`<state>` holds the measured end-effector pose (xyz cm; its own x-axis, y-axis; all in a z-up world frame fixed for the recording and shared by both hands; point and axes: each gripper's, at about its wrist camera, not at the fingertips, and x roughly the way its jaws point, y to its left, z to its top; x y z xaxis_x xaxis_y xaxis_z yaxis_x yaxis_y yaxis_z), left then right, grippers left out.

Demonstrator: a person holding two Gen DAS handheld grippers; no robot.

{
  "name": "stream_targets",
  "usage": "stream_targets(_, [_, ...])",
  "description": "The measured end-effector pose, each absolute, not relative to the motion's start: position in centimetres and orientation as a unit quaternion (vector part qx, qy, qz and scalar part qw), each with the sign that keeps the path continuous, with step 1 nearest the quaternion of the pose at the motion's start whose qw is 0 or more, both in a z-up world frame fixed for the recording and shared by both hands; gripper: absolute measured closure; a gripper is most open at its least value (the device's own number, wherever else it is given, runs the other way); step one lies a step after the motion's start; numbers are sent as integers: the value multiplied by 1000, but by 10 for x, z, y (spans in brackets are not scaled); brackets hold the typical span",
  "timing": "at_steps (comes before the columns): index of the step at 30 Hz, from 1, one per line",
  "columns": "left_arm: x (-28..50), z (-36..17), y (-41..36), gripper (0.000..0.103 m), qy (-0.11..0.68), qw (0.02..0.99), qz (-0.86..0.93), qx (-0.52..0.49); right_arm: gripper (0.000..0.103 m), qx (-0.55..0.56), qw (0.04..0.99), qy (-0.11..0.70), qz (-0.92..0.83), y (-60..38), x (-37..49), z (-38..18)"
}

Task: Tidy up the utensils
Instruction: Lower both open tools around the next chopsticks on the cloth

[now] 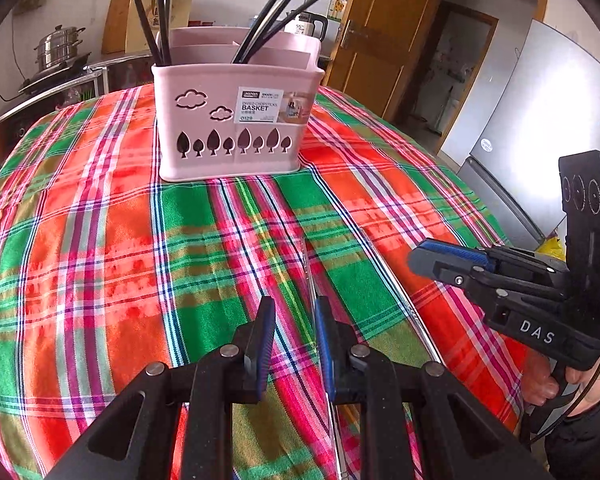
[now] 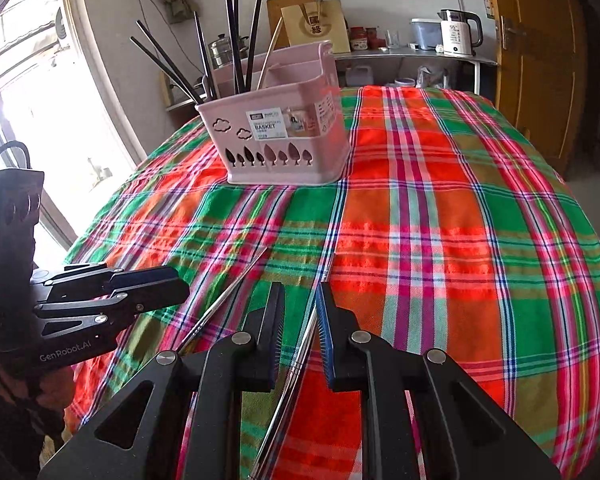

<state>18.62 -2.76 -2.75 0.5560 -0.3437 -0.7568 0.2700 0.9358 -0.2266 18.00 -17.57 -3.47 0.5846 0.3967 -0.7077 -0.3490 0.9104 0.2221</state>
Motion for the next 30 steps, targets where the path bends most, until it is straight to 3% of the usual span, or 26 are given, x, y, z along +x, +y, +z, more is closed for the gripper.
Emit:
stream_targets(9, [201, -41, -44, 83, 456, 872, -176, -30, 87, 19, 876, 442, 193, -171, 200, -59])
stream_targets(14, [213, -44, -56, 83, 458, 874, -160, -14, 94, 1, 876, 443, 192, -171, 202, -59])
stream_targets(18, [220, -46, -63, 83, 453, 880, -144, 6, 95, -11, 874, 445, 194, -172, 204, -59])
stream_targets(23, [218, -46, -59, 91, 452, 884, -120, 16, 95, -16, 874, 447, 190, -180, 205, -58])
stream_targets(30, [208, -45, -34, 92, 461, 882, -95, 4, 95, -24, 875, 450, 175, -185, 208, -56])
